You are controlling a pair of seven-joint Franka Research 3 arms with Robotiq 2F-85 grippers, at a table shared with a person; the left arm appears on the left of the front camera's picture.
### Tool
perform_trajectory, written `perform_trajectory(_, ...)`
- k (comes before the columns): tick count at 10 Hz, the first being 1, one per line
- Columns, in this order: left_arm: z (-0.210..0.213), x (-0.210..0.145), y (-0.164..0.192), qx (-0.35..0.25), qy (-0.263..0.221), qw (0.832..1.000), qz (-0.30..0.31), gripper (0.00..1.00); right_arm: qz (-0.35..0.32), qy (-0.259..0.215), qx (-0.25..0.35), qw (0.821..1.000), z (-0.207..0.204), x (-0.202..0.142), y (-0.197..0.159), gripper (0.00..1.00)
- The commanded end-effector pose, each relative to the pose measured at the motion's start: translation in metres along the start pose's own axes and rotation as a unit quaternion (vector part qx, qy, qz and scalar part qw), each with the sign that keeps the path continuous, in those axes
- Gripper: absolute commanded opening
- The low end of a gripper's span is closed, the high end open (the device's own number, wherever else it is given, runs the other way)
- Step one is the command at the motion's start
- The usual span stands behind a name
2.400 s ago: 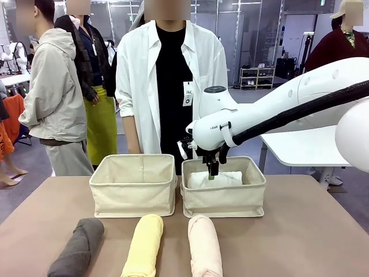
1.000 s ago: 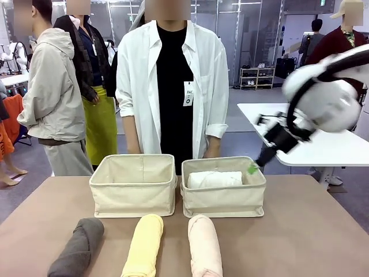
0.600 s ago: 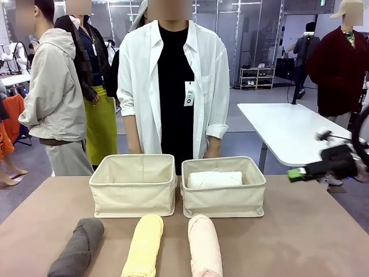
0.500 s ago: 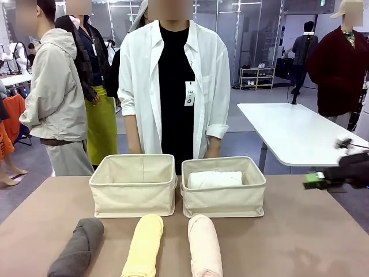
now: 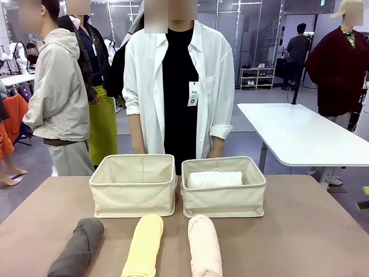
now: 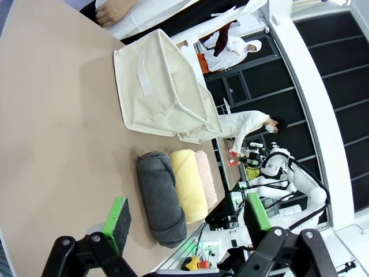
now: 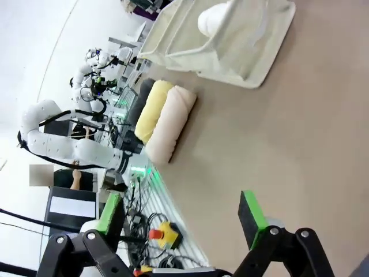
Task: Divide the towels into two baskets.
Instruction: Pick up one hotel-folded towel from the bottom of the table and place it in the Fabric basket indicated by the person.
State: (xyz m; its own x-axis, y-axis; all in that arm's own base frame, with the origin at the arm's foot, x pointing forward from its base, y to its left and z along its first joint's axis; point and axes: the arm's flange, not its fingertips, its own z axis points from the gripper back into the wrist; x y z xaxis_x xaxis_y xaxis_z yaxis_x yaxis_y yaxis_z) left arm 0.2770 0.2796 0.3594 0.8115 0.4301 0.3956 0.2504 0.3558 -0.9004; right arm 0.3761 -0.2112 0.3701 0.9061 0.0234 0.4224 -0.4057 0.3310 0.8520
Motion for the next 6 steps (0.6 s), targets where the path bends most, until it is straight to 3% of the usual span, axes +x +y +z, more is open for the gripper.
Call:
perform_trajectory(1,0.003,0.000,-0.001,0.000,-0.003,1.000,-0.001,1.00,-0.028,0.061,0.016,0.998,-0.010,0.017,-0.002,1.00)
perform_trajectory(2,0.003,0.000,-0.001,0.000,-0.003,1.000,-0.001,1.00,0.000,0.000,0.000,1.000,0.000,0.000,0.000,1.00)
perform_trajectory(6,0.003,0.000,-0.001,0.000,-0.003,1.000,-0.001,1.00,0.000,0.000,0.000,1.000,0.000,0.000,0.000,1.00)
